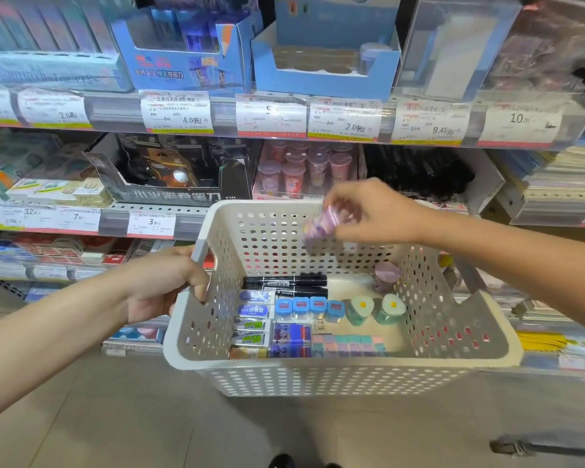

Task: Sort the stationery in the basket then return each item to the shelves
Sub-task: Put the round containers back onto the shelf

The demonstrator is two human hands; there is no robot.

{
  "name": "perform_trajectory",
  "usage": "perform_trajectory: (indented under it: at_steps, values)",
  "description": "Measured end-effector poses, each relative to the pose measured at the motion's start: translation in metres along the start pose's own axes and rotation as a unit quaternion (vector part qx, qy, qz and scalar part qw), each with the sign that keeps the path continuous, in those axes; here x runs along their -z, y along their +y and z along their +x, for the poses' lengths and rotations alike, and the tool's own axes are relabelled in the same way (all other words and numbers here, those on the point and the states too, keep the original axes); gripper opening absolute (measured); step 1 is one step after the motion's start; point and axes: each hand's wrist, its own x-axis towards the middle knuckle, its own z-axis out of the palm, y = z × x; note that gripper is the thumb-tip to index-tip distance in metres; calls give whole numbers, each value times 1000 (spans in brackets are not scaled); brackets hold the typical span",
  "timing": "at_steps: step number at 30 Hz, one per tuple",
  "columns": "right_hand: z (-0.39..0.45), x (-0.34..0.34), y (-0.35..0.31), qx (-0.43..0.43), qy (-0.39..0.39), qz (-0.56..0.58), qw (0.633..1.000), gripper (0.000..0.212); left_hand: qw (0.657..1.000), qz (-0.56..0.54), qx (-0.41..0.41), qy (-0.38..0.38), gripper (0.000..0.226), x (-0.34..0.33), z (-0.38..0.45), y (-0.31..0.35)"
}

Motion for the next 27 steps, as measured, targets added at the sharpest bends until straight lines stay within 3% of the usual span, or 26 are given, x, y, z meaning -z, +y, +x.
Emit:
perform_trajectory:
  at_steps: [3, 6, 9, 13, 20, 27]
  values:
    - [5, 0, 4, -74, 160, 147, 973, 21, 1000, -4, 1, 0, 64, -2, -1, 1]
    - [17, -2, 14, -104, 216, 79, 968, 31, 1000, -3, 1, -4, 60, -2, -2, 4]
    - [36, -4, 27, -108, 184, -60, 975, 37, 1000, 1, 0, -5, 58, -1, -2, 5]
    - [60, -6, 30, -91, 121, -155, 976, 33, 1000, -2, 2, -4, 61, -1, -2, 3]
    - [80, 1, 35, -101, 67, -153, 981, 27, 1000, -13, -2, -11, 54, -3, -6, 2]
    - [78, 8, 33, -117, -6, -155, 981, 52, 1000, -14, -4, -16, 55, -2, -7, 4]
